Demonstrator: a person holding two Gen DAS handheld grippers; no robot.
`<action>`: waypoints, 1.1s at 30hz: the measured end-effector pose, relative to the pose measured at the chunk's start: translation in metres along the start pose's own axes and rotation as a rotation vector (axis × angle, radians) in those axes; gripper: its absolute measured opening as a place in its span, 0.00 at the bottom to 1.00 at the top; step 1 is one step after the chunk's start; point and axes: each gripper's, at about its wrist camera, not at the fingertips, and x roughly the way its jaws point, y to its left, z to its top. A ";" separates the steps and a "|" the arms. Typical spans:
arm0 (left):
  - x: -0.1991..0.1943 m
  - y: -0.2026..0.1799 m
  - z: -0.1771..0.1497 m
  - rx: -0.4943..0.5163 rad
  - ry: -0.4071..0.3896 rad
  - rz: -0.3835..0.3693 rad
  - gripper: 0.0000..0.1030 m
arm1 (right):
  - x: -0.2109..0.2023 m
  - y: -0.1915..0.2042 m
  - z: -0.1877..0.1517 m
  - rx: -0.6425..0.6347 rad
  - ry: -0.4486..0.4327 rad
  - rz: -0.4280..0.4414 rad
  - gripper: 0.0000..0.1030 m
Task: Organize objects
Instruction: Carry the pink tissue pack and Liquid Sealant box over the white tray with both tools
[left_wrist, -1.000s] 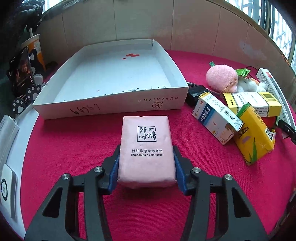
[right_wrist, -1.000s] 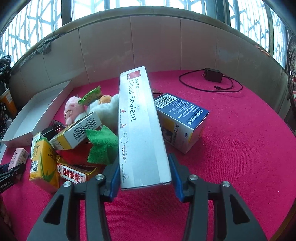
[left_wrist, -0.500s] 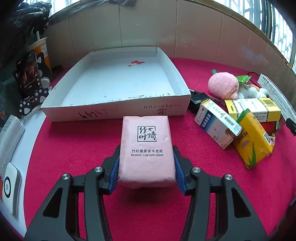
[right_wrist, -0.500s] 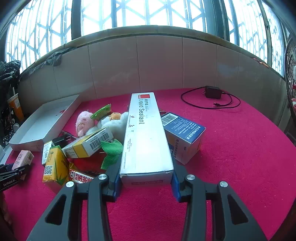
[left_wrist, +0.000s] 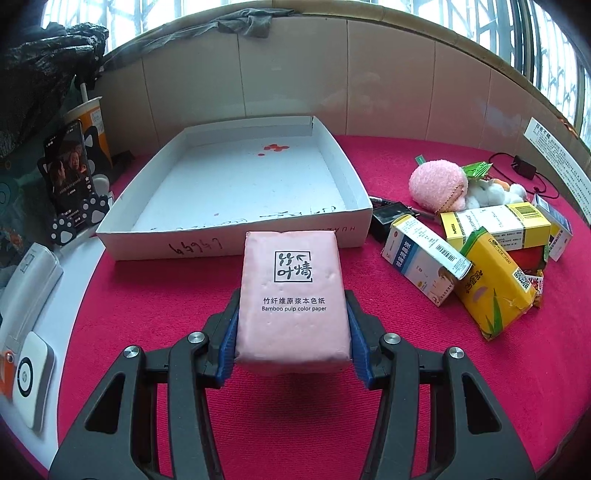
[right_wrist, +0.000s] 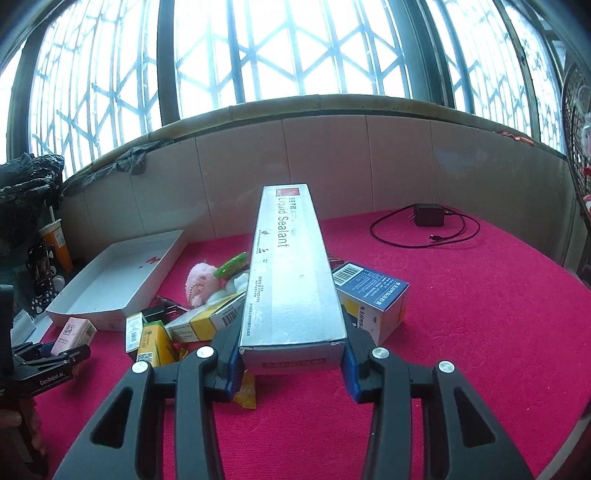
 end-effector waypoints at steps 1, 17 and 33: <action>-0.001 0.000 0.000 0.002 -0.004 0.001 0.49 | -0.002 0.003 0.001 -0.007 -0.006 0.007 0.41; -0.026 0.010 0.011 -0.007 -0.101 0.025 0.49 | -0.020 0.025 0.014 -0.029 -0.046 0.036 0.42; -0.027 0.025 0.012 -0.043 -0.105 0.044 0.49 | -0.022 0.039 0.022 -0.039 -0.042 0.066 0.42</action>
